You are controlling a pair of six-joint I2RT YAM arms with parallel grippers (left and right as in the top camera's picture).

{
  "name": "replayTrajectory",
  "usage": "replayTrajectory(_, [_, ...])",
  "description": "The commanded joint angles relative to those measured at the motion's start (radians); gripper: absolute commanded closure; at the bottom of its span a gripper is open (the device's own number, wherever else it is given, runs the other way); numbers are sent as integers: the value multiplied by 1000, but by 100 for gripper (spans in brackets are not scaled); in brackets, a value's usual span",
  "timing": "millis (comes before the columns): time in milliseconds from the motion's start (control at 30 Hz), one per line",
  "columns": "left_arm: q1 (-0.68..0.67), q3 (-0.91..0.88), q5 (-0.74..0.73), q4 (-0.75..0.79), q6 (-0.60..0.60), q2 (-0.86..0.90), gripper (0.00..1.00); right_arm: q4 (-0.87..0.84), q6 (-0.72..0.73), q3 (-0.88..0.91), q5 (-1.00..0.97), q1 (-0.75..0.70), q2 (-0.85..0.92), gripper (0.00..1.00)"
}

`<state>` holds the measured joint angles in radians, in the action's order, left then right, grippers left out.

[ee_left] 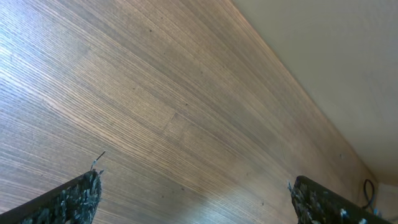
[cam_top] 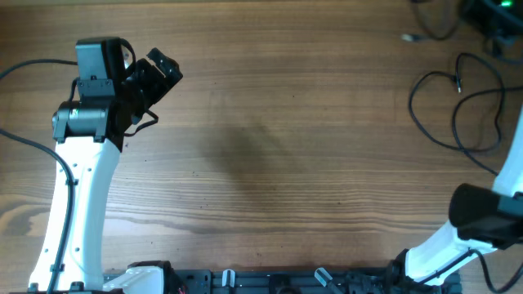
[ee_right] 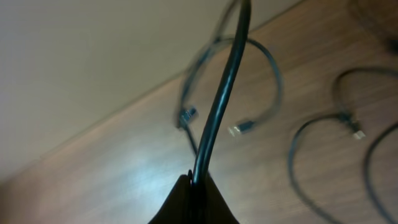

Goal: Untangle cables

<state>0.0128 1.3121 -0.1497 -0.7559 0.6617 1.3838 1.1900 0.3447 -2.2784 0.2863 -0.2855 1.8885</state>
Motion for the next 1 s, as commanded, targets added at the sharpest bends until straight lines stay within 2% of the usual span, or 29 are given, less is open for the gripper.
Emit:
replayTrajectory(0, [4,3,13,3,1,4,0,-108,33,-4,-32,-53,87,96])
replayTrajectory(100, [4,3,13,3,1,4,0,-170,33,-4,-167,-56,213,96])
replayTrajectory(200, [4,3,14,3,1,4,0,-216,32,-4,-257,-56,317,86])
replayTrajectory(233, [4,3,14,3,1,4,0,-230,32,-4,-264,-56,341,75])
replayTrajectory(267, [4,3,14,3,1,4,0,-237,33,-4,-262,-56,370,46])
replayTrajectory(300, [4,3,13,3,1,4,0,-236,33,-4,-243,-56,386,12])
replayTrajectory(333, [4,3,14,3,1,4,0,-232,32,-4,-220,-56,395,0])
replayTrajectory(467, [4,3,13,3,1,4,0,-132,19,-5,-127,-54,321,0])
replayTrajectory(600, [4,3,14,3,1,4,0,-51,-111,-5,7,0,103,0])
replayTrajectory(767, [4,3,13,3,1,4,0,106,-284,-5,20,241,-187,0])
replayTrajectory(867, [4,3,13,3,1,4,0,157,-291,-5,-87,375,-312,0])
replayTrajectory(967, [4,3,13,3,1,4,0,203,-255,-5,-66,463,-406,0])
